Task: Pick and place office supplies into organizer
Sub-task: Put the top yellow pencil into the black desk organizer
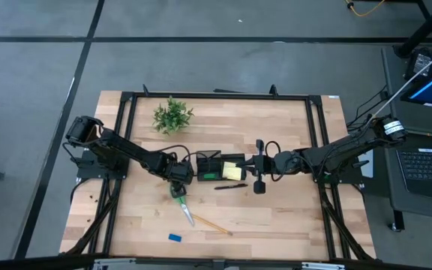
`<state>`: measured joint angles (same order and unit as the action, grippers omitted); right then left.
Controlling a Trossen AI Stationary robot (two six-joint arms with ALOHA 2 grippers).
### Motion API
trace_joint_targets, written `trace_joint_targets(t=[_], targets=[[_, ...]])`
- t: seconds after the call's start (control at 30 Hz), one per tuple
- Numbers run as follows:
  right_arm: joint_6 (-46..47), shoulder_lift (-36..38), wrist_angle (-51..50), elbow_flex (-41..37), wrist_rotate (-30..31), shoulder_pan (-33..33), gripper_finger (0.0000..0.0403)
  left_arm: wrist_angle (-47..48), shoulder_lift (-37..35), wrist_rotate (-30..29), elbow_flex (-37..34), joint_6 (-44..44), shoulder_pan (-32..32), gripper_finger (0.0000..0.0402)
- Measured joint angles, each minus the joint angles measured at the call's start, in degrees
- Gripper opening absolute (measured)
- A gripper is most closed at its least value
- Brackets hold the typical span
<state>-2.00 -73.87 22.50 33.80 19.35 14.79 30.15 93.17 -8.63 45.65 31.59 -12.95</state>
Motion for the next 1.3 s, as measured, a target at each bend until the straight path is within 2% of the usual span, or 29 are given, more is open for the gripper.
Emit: trace_joint_targets(t=[0.4, 0.73, 1.03, 1.3], targets=[[-0.2, 0.0, 0.0, 0.0, 0.0, 0.0, 0.0010, -0.1, -0.5, -1.1, -0.1, -5.8, -0.1, 0.0023], [-0.3, 0.0, -0.1, 0.0, 0.0, 0.0, 0.0010, 2.8, -7.4, -2.4, -0.3, -6.9, -0.1, 0.0024], [-0.7, 0.0, -0.1, 0.0, 0.0, 0.0, 0.0010, 7.4, -15.8, -8.4, -0.2, -10.4, -0.1, 0.0024], [-1.2, 0.0, -0.1, 0.0, 0.0, 0.0, 0.0010, 6.5, -25.2, -17.2, -0.2, -14.6, -0.1, 0.0024]])
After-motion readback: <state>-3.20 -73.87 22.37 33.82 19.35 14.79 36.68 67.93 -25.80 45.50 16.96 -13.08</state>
